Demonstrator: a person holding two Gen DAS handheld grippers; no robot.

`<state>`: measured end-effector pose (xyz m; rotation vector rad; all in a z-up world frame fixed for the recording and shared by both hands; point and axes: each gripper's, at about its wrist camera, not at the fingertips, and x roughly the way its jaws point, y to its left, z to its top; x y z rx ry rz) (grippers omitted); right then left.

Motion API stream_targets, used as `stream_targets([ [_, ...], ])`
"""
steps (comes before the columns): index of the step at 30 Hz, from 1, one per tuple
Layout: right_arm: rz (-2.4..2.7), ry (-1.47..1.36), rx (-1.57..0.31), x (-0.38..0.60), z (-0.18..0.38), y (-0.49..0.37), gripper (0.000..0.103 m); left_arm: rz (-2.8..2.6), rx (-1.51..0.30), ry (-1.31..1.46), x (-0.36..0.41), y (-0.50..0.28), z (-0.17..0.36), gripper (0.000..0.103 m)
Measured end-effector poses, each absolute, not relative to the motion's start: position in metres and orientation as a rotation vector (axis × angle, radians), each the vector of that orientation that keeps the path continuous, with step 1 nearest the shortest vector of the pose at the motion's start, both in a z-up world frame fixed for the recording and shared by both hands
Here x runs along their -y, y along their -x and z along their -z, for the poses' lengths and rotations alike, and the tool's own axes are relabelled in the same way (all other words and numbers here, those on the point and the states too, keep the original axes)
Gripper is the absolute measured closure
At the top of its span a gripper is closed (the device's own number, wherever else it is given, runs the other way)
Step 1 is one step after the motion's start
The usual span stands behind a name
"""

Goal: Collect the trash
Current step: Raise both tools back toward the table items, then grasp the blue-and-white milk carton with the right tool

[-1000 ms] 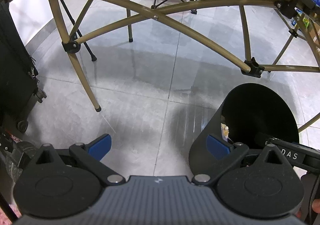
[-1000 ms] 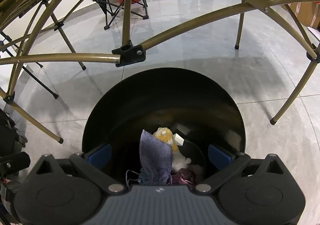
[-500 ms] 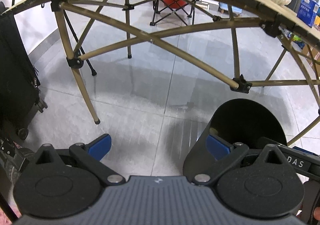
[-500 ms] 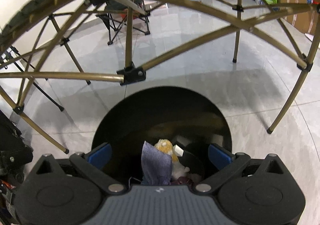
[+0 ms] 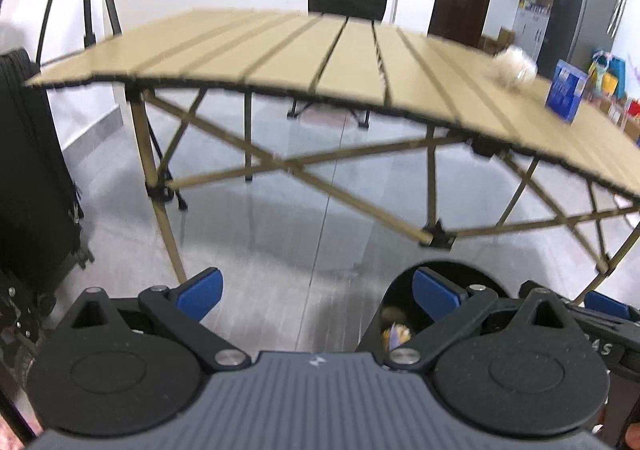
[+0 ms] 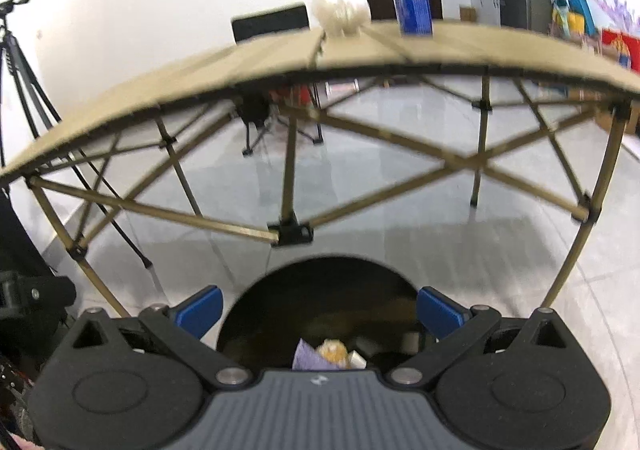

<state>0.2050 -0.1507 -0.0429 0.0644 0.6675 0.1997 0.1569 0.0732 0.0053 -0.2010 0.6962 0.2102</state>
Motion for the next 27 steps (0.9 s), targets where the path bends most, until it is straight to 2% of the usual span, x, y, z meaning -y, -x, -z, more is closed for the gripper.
stream_targets([
  [12, -0.215, -0.134, -0.35, 0.188, -0.037, -0.202, 0.0, -0.199, -0.537, 0.147, -0.053, -0.164, -0.057, 0.0],
  [27, -0.156, -0.129, -0.27, 0.205, -0.073, -0.273, 0.0, -0.167, -0.445, 0.149, -0.028, -0.233, -0.101, 0.0],
])
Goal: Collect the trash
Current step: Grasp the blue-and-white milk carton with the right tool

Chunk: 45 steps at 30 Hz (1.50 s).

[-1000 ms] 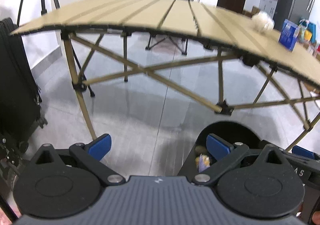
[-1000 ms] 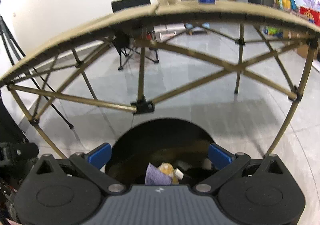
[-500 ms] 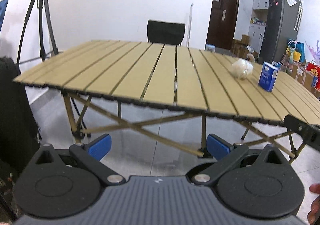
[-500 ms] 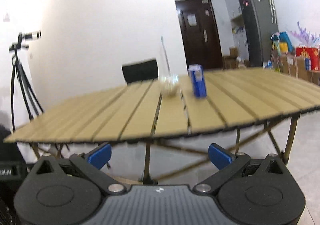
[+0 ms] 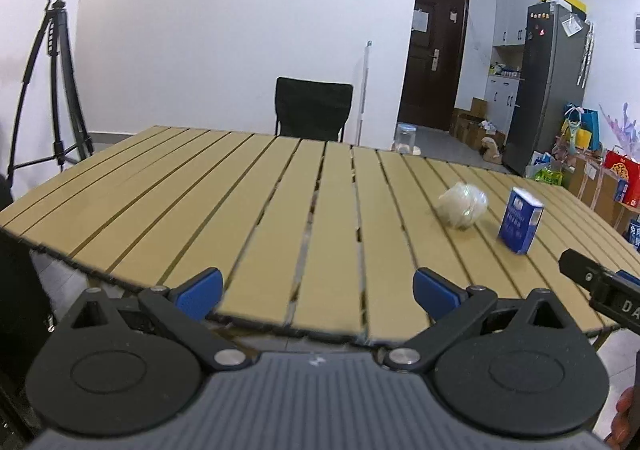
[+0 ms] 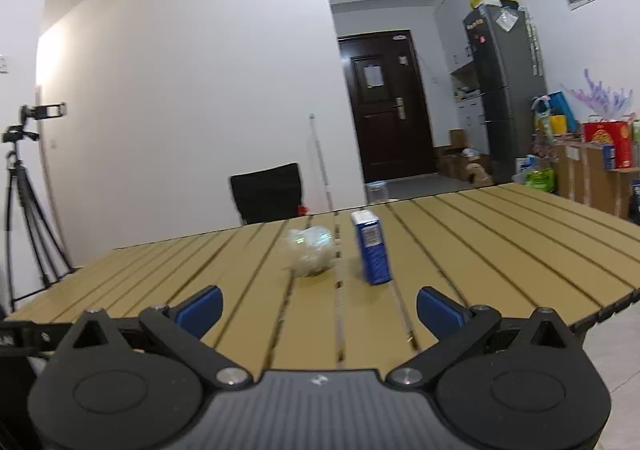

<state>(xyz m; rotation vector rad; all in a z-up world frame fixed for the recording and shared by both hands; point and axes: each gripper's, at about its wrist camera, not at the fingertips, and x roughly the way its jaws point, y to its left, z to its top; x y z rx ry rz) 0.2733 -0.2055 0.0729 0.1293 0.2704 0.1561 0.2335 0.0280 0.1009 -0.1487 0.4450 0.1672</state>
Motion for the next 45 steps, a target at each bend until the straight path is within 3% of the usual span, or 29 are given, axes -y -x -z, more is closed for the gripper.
stream_targets([
  [9, -0.034, -0.117, -0.258, 0.216, -0.083, -0.336, 0.0, -0.142, -0.446, 0.139, -0.013, -0.293, -0.114, 0.0],
  [32, 0.013, -0.091, -0.496, 0.202, -0.064, -0.459, 0.002, -0.122, -0.516, 0.166, 0.003, -0.388, -0.102, 0.0],
  [37, 0.025, -0.111, -0.528, 0.201, -0.06, -0.473, 0.015, -0.127, -0.528, 0.173, 0.004, -0.394, -0.098, 0.0],
  [40, 0.022, -0.111, -0.533, 0.199, -0.058, -0.475, 0.033, -0.122, -0.535, 0.184, 0.008, -0.395, -0.096, 0.0],
  [45, -0.052, -0.175, -0.525, 0.206, -0.056, -0.475, 0.075, -0.107, -0.543, 0.169, 0.016, -0.4, -0.092, 0.0],
])
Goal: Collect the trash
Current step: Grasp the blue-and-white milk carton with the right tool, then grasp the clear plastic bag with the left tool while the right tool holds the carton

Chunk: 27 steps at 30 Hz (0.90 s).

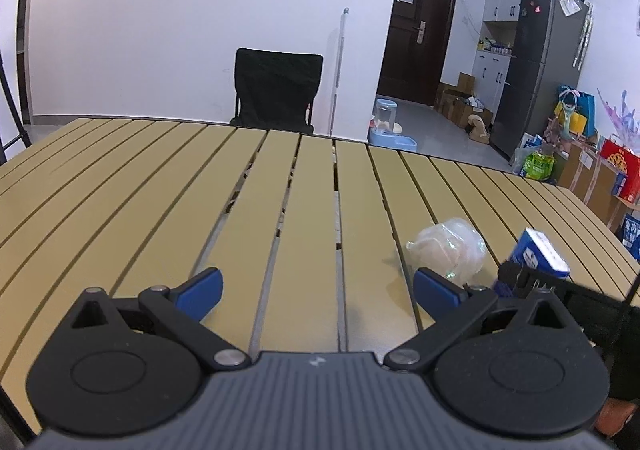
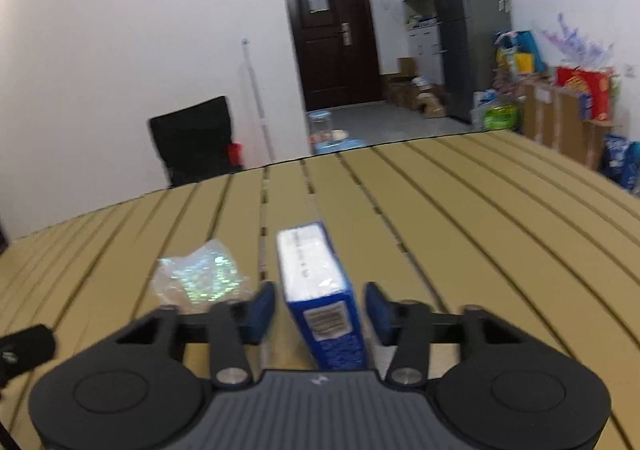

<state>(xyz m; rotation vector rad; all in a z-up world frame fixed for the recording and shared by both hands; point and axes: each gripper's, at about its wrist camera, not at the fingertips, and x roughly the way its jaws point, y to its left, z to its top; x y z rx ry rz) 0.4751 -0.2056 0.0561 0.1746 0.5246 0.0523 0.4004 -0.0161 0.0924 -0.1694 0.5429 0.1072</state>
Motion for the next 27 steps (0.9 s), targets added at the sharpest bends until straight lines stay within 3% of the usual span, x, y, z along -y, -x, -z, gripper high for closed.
stream_targets([
  [27, 0.026, -0.322, -0.389, 0.312, -0.069, -0.441, 0.08, 0.014, -0.552, 0.071, 0.075, -0.407, -0.086, 0.0],
])
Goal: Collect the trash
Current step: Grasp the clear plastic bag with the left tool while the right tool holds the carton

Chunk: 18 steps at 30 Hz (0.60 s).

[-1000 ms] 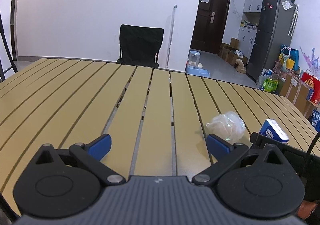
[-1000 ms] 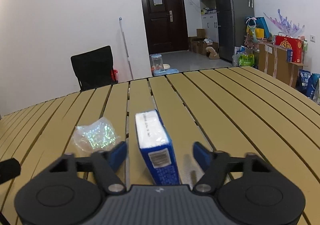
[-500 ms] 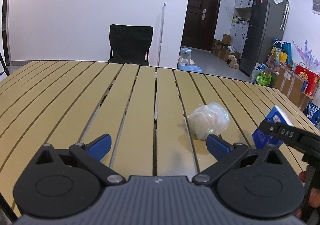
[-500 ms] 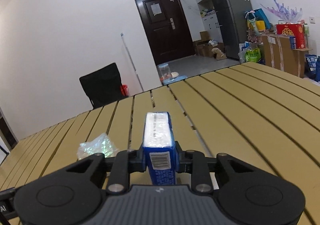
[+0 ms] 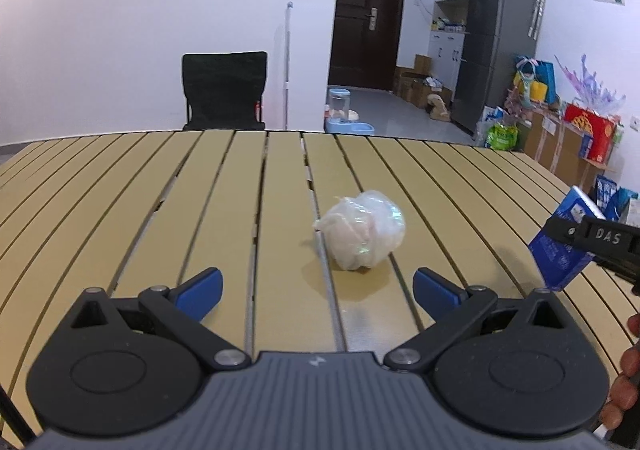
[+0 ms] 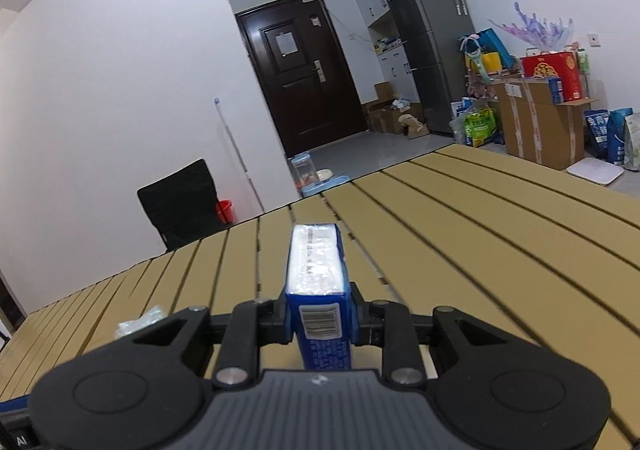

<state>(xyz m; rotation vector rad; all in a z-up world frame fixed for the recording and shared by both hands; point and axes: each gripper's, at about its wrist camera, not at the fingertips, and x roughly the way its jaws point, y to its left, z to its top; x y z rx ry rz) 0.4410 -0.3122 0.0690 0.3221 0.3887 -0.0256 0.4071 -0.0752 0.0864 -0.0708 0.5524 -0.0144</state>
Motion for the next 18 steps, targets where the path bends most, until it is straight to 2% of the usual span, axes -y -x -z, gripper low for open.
stream_targets([
  [10, 0.075, -0.347, -0.366, 0.36, -0.072, -0.433, 0.08, 0.025, -0.535, -0.066, 0.109, -0.434, -0.094, 0.0],
  [18, 0.101, -0.383, -0.344, 0.394, -0.07, -0.427, 0.08, 0.047, -0.62, -0.107, 0.123, -0.477, -0.082, 0.0],
])
